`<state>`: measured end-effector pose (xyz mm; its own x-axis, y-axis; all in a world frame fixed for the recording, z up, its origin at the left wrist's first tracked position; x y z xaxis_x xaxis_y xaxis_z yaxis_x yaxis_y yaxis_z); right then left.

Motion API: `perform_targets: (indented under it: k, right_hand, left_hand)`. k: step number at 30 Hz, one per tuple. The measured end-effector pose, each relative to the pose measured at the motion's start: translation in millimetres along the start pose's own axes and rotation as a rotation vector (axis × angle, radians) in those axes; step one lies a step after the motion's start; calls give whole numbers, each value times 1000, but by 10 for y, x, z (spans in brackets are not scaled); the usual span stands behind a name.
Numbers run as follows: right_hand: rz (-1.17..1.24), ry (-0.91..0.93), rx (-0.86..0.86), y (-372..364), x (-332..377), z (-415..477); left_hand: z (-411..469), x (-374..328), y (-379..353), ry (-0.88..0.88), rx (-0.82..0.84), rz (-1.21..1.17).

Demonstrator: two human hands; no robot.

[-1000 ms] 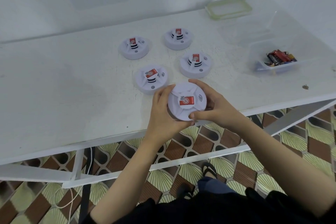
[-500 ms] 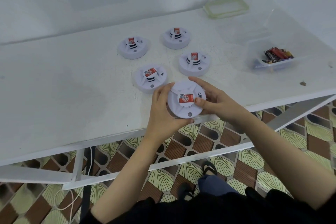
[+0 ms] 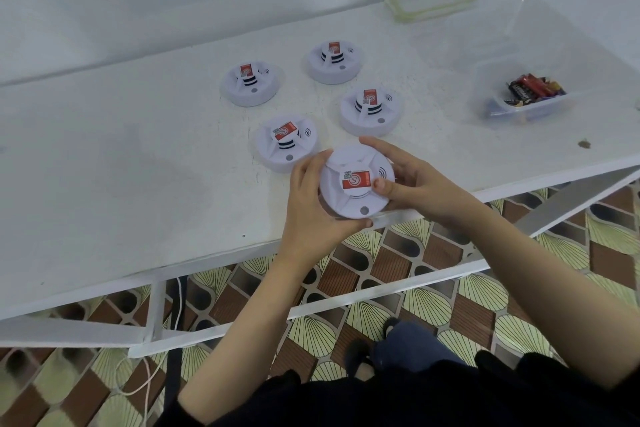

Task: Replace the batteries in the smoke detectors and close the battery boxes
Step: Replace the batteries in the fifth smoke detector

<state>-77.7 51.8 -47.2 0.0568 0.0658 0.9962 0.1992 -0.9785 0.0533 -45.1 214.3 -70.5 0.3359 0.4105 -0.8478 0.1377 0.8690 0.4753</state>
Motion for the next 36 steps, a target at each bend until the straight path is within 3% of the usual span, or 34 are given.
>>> perform_targets:
  k: [24, 36]
  right_hand:
    - [166, -30, 81, 65, -48, 75]
    - [166, -55, 116, 95, -41, 77]
  left_hand:
    - [14, -9, -4, 45, -2, 24]
    - [-12, -5, -14, 150, 25, -58]
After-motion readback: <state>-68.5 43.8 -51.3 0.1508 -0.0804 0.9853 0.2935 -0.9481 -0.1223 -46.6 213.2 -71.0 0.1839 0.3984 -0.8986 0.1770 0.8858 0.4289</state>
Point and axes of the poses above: each hand's wrist, its own z-axis towards the middle knuckle, its own y-axis out of the back of the hand, x = y × z, the point moved 4 cm from there along z, towards the middle knuckle, and after that the axes turned 3 degrees about y, right-handed, at the moved point
